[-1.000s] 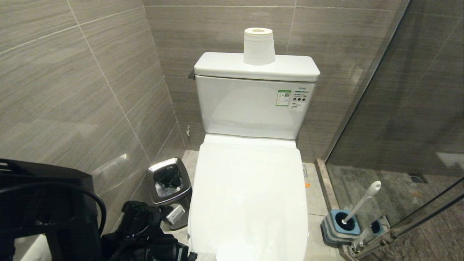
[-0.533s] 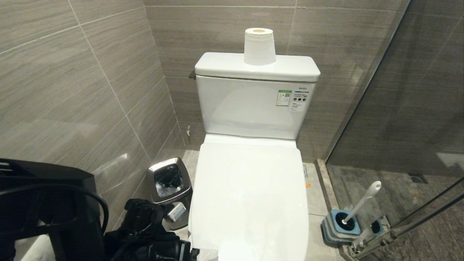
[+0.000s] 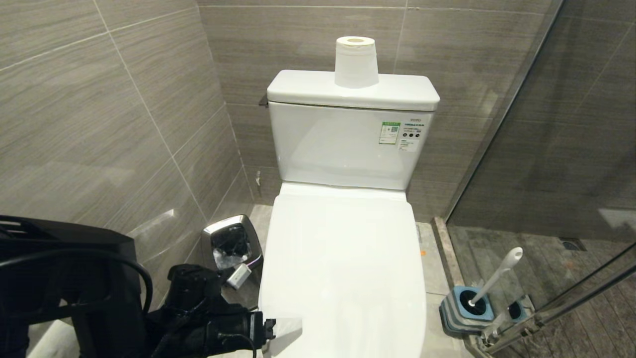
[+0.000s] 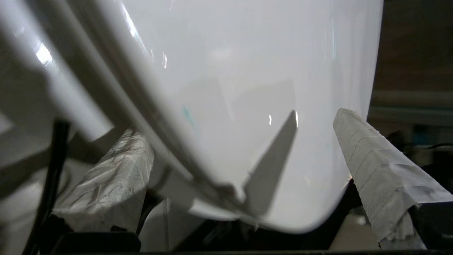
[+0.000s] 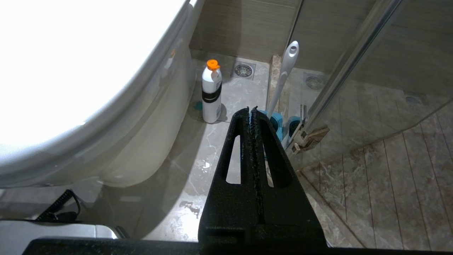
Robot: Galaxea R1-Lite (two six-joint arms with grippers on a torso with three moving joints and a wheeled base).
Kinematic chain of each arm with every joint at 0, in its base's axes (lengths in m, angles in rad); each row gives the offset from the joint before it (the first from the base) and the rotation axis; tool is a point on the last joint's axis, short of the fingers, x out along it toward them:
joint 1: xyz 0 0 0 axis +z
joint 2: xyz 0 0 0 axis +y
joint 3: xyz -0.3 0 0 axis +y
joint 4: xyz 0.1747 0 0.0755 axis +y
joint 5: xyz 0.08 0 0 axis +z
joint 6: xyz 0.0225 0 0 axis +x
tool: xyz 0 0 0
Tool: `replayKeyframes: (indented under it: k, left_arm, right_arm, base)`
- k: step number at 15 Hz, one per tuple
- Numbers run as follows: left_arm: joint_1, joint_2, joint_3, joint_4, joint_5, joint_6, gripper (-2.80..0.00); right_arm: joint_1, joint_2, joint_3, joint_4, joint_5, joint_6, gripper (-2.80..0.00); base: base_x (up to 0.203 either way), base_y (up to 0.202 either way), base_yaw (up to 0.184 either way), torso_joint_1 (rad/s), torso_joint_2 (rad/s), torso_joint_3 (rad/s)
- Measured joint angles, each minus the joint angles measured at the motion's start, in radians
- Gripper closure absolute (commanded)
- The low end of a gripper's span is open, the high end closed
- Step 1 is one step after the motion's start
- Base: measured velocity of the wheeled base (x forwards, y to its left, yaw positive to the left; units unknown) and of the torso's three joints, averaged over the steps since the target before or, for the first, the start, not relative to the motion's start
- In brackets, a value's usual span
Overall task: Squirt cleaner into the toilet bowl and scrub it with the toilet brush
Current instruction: Use the left hand to lift the toilet lid slightly
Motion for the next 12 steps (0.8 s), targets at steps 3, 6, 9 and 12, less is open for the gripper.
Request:
replayKeyframes:
  k: [3, 6, 9, 12]
  left_arm:
    - [0.011, -0.007, 0.001, -0.031, -0.057, -0.056, -2.80]
    - [0.017, -0.010, 0.008, -0.056, -0.060, -0.076, -2.80]
    - [0.037, -0.023, 0.011, -0.072, -0.058, -0.076, -2.80]
    - [0.063, -0.049, 0.025, -0.096, -0.058, -0.076, -2.80]
  right_arm:
    - [0.000, 0.000, 0.000, 0.000, 0.000, 0.000, 0.00]
    - [0.000, 0.000, 0.000, 0.000, 0.000, 0.000, 0.00]
    - [0.000, 0.000, 0.000, 0.000, 0.000, 0.000, 0.00]
    - [0.000, 0.000, 0.000, 0.000, 0.000, 0.000, 0.00]
  base:
    - [0.000, 0.000, 0.000, 0.000, 0.00, 0.000]
    - [0.000, 0.000, 0.000, 0.000, 0.00, 0.000]
    - [0.000, 0.000, 0.000, 0.000, 0.00, 0.000]
    - [0.000, 0.000, 0.000, 0.000, 0.00, 0.000]
